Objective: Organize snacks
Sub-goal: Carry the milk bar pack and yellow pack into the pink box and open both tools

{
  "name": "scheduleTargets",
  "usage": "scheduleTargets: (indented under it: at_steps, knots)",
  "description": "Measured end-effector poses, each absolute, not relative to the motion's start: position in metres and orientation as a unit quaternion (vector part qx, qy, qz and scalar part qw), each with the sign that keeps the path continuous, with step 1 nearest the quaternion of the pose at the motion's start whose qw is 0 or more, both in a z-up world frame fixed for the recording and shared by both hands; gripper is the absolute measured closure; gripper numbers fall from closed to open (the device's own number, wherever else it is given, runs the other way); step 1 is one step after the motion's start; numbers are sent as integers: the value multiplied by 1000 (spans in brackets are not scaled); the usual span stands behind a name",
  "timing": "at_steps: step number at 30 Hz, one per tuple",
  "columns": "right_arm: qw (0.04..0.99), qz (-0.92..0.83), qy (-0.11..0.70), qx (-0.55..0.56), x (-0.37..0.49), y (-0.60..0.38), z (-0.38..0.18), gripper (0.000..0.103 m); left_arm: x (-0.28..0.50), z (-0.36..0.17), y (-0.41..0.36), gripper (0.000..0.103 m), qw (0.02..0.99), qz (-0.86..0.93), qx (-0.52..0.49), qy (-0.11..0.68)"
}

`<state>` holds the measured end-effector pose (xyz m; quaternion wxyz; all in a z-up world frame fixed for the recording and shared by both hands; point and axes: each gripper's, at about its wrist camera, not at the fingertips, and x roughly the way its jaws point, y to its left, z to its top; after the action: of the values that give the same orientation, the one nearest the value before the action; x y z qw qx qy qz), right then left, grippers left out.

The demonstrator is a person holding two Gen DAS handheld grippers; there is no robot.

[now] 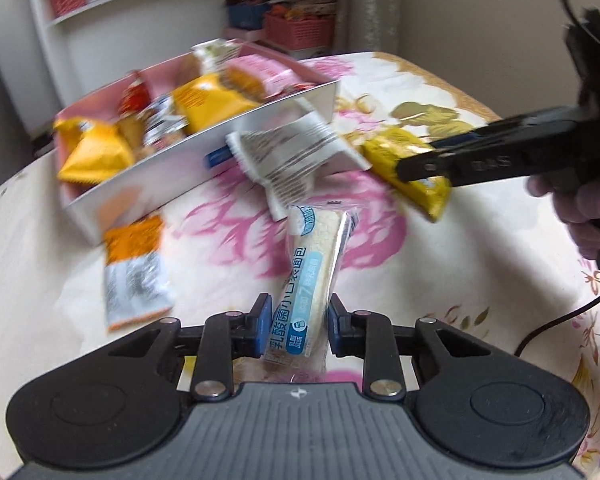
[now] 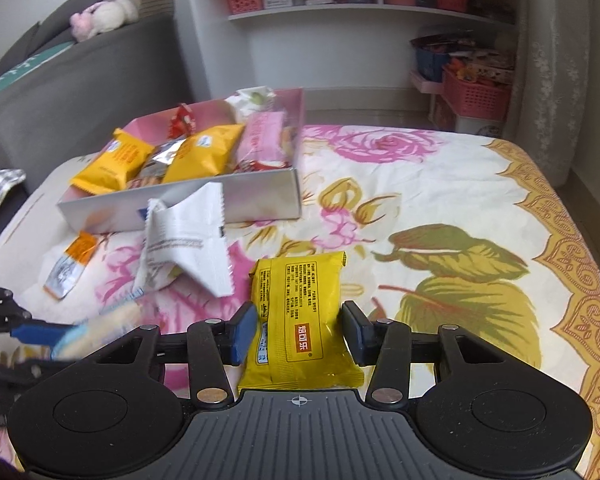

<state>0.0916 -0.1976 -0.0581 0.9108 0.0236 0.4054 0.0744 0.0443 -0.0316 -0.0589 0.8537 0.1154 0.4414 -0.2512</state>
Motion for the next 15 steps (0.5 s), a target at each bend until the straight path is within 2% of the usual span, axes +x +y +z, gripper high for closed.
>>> scheduleTargets:
  at_steps: [9, 12, 14, 15]
  knots:
    - [905, 96, 414, 13, 75, -196, -56, 58, 38, -56, -3, 78, 856, -220, 70, 463]
    - [905, 96, 414, 3, 72, -192, -56, 52, 36, -56, -3, 72, 861, -230, 71, 448]
    - [903, 100, 417, -5, 72, -189, -56, 34, 36, -57, -6, 62, 866, -229, 74, 438]
    - [903, 102, 418, -12, 72, -186, -57, 32, 35, -57, -7, 57, 868, -229, 75, 434]
